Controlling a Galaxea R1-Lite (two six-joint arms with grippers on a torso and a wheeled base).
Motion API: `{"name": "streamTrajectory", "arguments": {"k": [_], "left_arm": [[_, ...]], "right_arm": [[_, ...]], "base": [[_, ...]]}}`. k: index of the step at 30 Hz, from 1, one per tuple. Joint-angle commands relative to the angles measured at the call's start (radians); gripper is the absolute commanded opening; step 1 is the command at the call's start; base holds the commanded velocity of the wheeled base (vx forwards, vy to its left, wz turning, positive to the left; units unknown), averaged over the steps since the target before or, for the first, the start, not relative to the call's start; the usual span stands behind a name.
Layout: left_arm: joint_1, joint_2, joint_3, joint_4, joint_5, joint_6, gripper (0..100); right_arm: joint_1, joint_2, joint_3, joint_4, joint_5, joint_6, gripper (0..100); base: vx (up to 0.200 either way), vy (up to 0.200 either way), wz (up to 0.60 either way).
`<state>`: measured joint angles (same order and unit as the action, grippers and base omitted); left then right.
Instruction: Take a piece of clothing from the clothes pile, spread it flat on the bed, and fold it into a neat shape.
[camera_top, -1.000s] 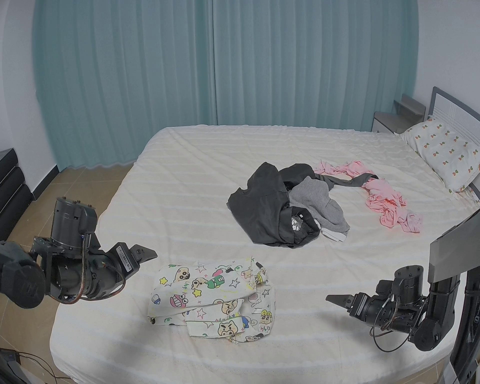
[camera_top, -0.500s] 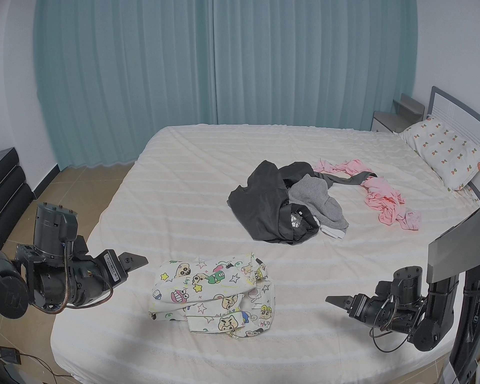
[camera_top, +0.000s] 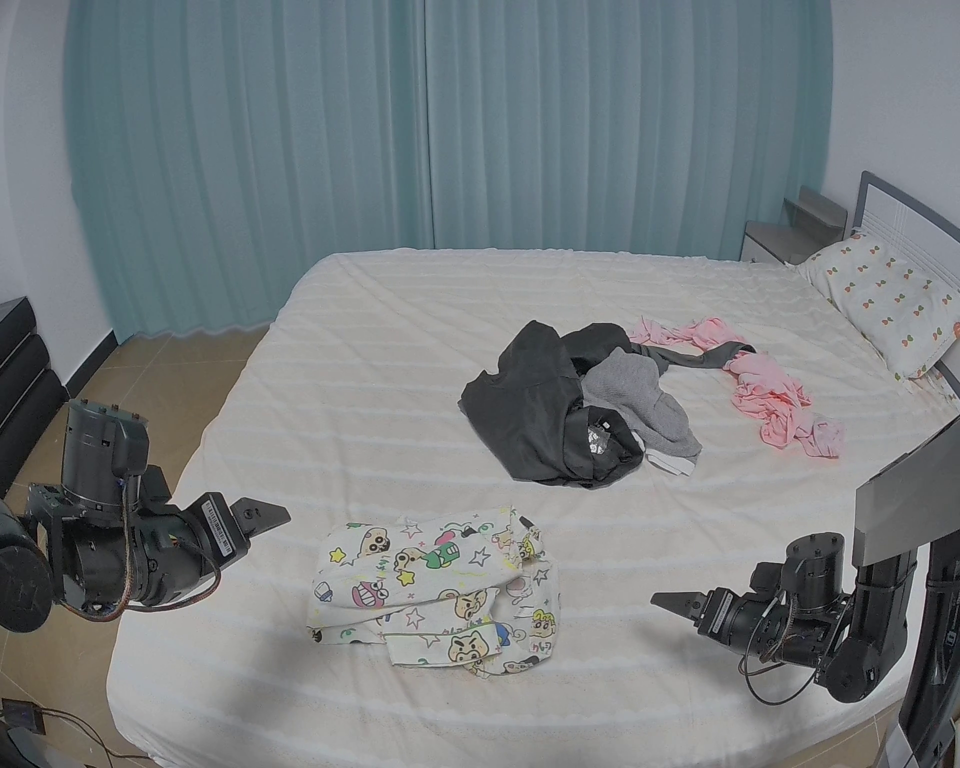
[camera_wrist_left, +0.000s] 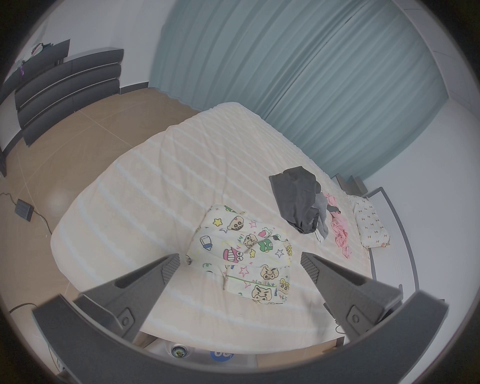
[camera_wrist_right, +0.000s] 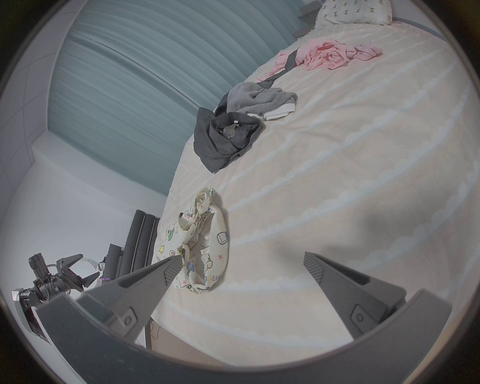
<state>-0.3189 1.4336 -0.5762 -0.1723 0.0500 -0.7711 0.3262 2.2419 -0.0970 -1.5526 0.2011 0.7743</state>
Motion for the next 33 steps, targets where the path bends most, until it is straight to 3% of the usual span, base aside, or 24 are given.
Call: {"name": "streamTrajectory", "arguments": {"k": [1,4,15,21,28,33], "left_arm": [[0.001,0.007,-0.001,-0.001,-0.001,-0.001,100],[0.001,0.010,-0.001,-0.001,-0.001,-0.001,100],[0.015,0.011,0.012,-0.006,-0.001,-0.005,100],[0.046,0.011,0.032,-0.009,-0.006,-0.010,100],[0.049,-0.001,0.033,0.001,0.002,-0.001,100],[0.063,0.007,0.056,-0.006,-0.010,0.015,100]], "right_arm": [[0.001,0.001,0.000,-0.009,0.001,-0.001,100],[0.002,0.001,0.002,-0.009,0.000,-0.001,100],[0.008,0.002,0.002,-0.009,-0.002,-0.004,100],[0.053,-0.012,-0.012,-0.009,-0.025,-0.009,100],[0.090,-0.004,-0.052,-0.009,-0.071,-0.043,100],[0.096,-0.007,-0.122,0.019,-0.071,-0.121,100]], "base": [[0.000,0.200,0.00],[0.000,0.200,0.00],[0.000,0.000,0.00],[0.000,0.000,0.00],[0.000,0.000,0.00],[0.000,0.000,0.00]]}}
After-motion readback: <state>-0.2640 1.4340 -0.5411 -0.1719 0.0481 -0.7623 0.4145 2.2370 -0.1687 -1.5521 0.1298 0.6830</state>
